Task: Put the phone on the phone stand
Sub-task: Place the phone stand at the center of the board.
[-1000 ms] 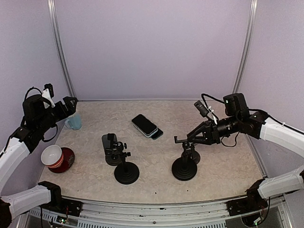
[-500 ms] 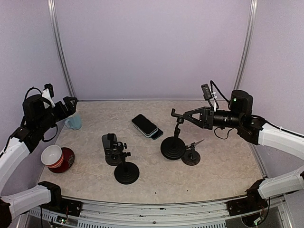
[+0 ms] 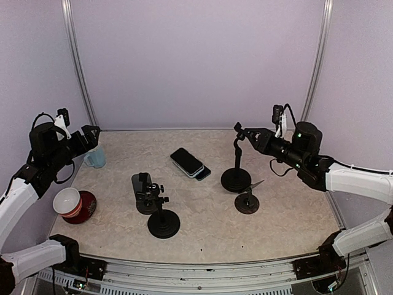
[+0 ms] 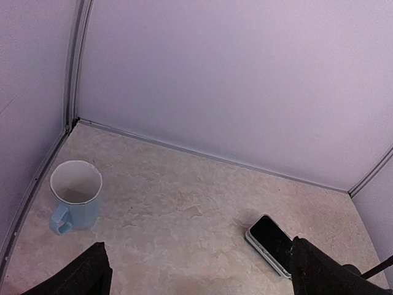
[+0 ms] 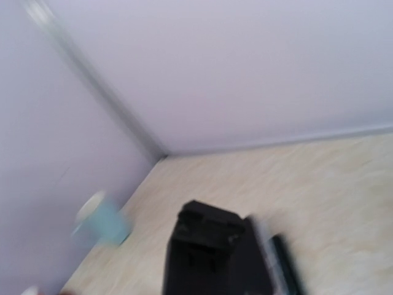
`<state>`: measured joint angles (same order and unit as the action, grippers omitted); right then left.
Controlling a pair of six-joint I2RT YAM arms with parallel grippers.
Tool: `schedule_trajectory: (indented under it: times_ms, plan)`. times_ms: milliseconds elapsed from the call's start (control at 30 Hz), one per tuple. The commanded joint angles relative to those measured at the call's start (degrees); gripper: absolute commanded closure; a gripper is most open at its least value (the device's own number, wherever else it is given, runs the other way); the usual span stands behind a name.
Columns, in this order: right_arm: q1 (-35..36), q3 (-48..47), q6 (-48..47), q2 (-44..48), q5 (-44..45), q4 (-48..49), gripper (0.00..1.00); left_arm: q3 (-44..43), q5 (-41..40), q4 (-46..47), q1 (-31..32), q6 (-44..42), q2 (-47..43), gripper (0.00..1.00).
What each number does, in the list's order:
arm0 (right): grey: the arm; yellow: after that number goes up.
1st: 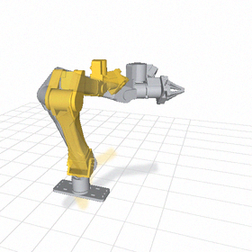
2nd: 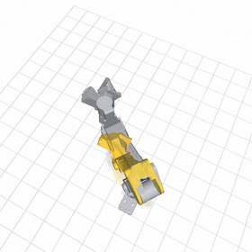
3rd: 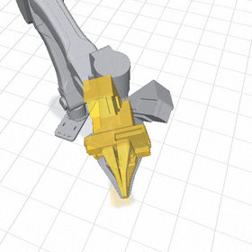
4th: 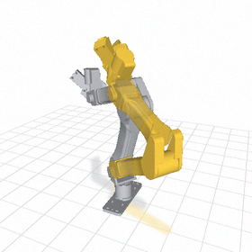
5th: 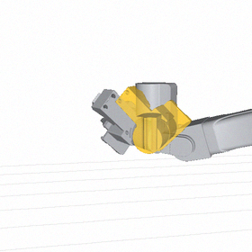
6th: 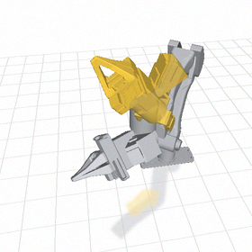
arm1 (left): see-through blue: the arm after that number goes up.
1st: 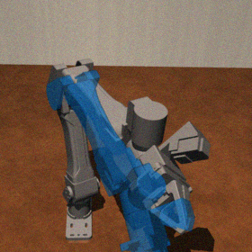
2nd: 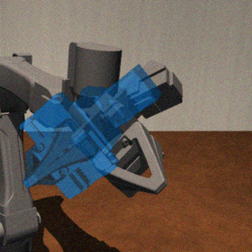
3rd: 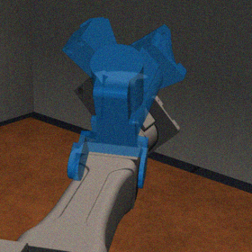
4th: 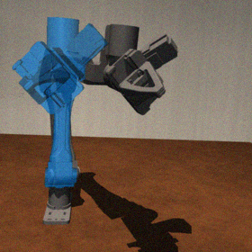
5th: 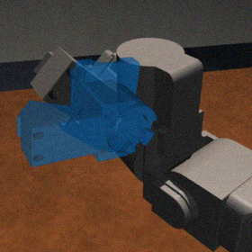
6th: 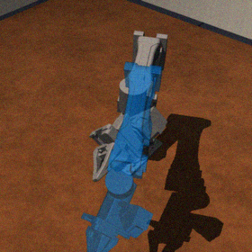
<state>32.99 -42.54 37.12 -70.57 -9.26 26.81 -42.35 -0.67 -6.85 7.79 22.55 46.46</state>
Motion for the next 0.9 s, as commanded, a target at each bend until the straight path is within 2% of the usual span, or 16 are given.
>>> schedule_trajectory:
  times_ms: [0, 200, 500, 733, 867]
  plan:
    - [0.14, 1.29, 1.85, -2.29, 15.38, 5.38, 0.9, 0.64, 0.36, 1.58, -0.43, 0.1, -0.31, 0.01]
    - [0.19, 2.04, 6.26, -5.99, 25.2, 7.37, 0.86, 0.64, 0.38, 1.63, -0.41, 0.2, -0.31, 0.01]
    - [0.21, 1.62, 7.32, -12.64, 27.71, 15.12, 0.89, 0.69, 0.33, 1.61, -0.38, 0.13, -0.23, 0.01]
    - [0.49, -0.5, 6.38, -12.31, 36.81, 14.38, 0.87, 0.68, 0.44, 1.58, -0.41, 0.08, -0.14, 0.01]
    - [0.52, -2.24, 5.06, -13.93, 38.26, 14.86, 0.86, 0.65, 0.42, 1.58, -0.43, 0.13, -0.12, 0.01]
